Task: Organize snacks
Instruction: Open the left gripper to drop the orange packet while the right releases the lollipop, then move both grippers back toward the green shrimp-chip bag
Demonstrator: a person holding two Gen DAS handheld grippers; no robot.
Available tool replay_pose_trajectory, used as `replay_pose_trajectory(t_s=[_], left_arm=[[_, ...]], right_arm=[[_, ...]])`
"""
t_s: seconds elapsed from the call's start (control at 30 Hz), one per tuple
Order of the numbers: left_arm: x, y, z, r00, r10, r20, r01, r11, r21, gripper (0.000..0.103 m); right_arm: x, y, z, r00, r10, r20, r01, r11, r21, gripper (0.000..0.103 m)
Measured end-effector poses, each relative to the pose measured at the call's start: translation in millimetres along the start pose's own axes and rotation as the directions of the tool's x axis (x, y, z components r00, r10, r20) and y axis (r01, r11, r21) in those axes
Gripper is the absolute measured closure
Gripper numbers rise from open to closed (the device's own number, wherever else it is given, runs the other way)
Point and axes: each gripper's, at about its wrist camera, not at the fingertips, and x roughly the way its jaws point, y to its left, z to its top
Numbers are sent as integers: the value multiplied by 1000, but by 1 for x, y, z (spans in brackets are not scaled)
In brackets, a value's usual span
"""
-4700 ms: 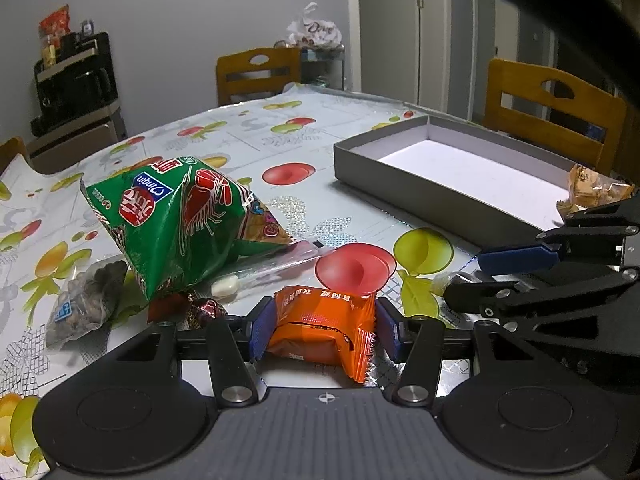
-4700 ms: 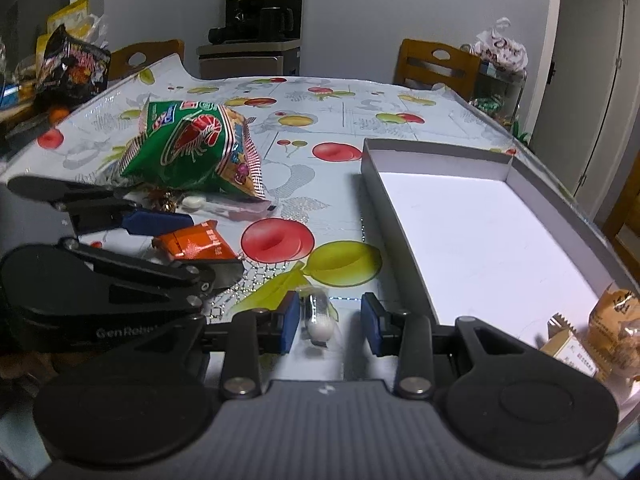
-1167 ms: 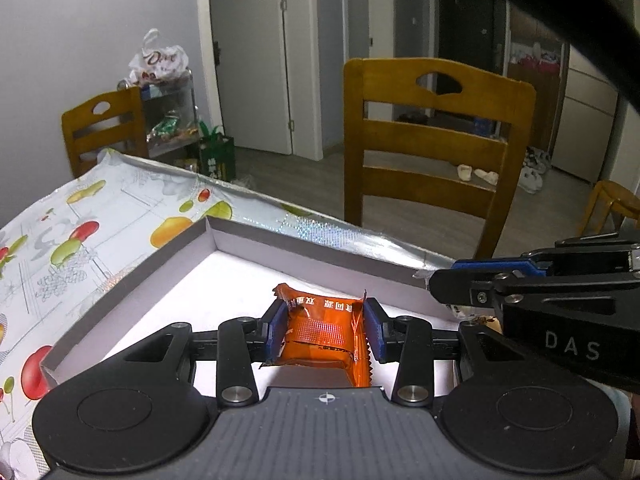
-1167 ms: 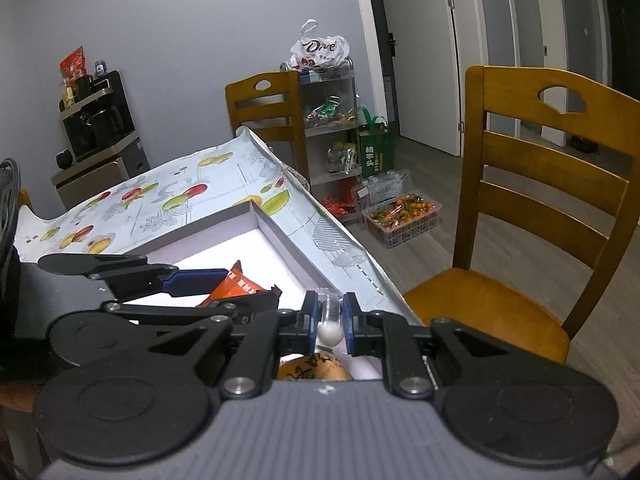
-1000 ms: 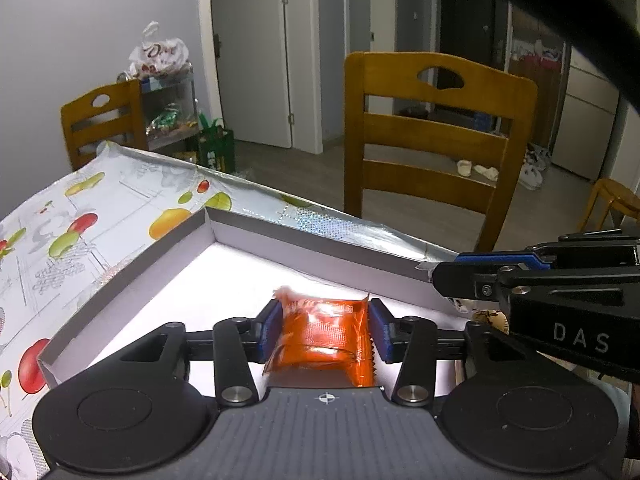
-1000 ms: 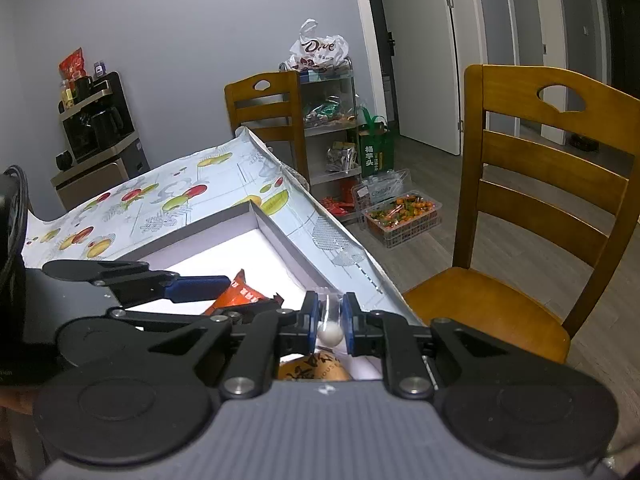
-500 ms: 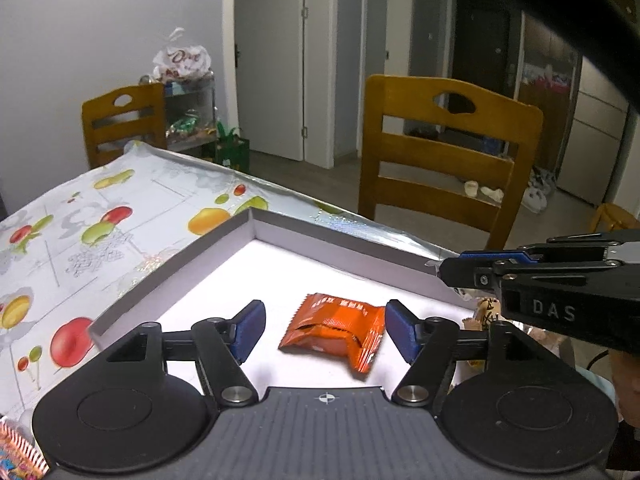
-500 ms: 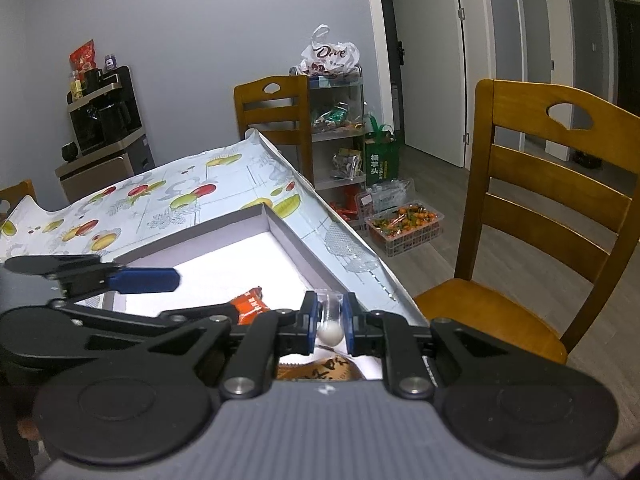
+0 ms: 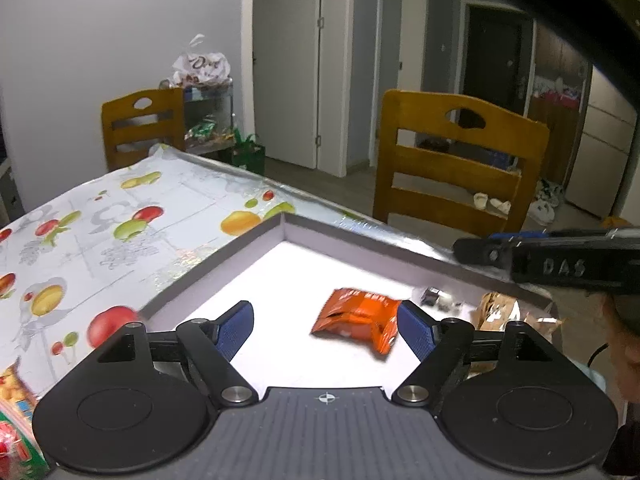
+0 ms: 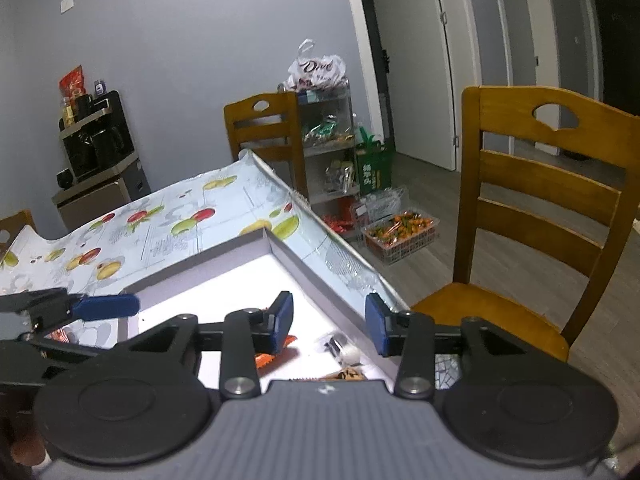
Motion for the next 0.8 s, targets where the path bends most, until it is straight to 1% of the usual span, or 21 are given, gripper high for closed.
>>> replay_pose_trajectory(t_s=[0.1, 0.27, 0.6, 0.8], left_arm=[[-7, 4, -3, 1000, 16, -17, -17, 1000, -4, 23], [-22, 12, -9, 999, 29, -21, -29, 999, -14, 21], [-56, 30, -13, 999, 43, 20, -43, 998, -34, 19], [-81, 52, -20, 996, 79, 35, -77, 995, -66, 19]], right_arm=[[-5, 6, 1, 1000, 6, 3, -6, 1000, -7, 59], [-12, 21, -3, 1000, 21, -7, -21, 999, -32, 58], [-25, 64, 0, 998, 64, -9, -64, 994, -89, 58], [-27, 101, 1, 994, 110, -21, -112, 985, -129, 57]])
